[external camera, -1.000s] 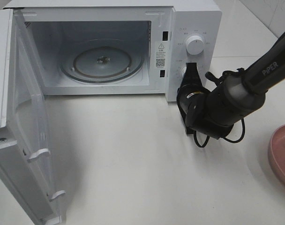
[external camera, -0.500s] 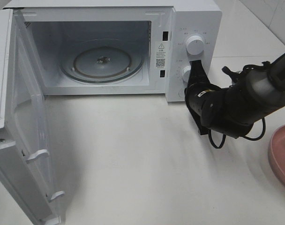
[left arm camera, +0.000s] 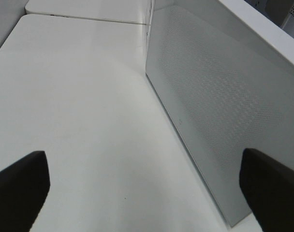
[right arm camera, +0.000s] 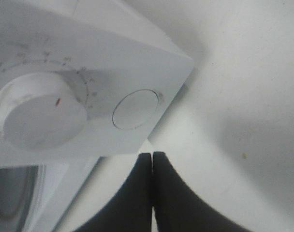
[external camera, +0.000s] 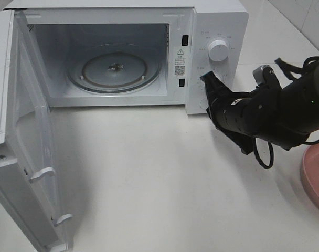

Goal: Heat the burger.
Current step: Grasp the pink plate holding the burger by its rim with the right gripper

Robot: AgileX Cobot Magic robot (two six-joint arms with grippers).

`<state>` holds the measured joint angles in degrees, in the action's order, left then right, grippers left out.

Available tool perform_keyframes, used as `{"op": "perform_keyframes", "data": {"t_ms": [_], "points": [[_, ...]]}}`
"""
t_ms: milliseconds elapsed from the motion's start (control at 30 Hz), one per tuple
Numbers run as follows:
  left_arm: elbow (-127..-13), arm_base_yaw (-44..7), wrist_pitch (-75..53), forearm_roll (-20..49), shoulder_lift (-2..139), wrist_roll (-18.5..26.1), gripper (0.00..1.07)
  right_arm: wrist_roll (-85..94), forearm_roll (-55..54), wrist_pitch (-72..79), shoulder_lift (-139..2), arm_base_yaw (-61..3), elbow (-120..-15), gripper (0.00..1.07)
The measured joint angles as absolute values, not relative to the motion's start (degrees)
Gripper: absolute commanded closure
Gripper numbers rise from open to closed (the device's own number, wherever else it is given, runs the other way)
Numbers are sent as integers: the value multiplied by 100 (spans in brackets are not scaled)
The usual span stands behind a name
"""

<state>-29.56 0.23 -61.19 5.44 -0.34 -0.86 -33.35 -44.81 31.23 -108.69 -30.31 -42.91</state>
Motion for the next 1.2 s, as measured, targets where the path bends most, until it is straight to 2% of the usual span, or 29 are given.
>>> {"op": "perform_keyframes", "data": {"t_ms": [300,367,533,967,1200], "points": [[-2956,23,-6119,544,-34,-86,7,-682,-4452,1587,-10256,-2962,-4269,105],[-2956,23,-6119,544,-34,-86,7,206,-4423,779,-10067,-2802,-4263,104],[-2956,23,-6119,544,-34,-86,7,1129,-4154,-258,-9775,-2510,-4263,103],[-2956,23,-6119,544,-34,-86,7,1014,-2172,-2269,-9024,-2298,-4263,97],[-2956,23,-6119,544,-34,-86,7,155,-848,-3083,-8646,-2298,-4263,84]]}}
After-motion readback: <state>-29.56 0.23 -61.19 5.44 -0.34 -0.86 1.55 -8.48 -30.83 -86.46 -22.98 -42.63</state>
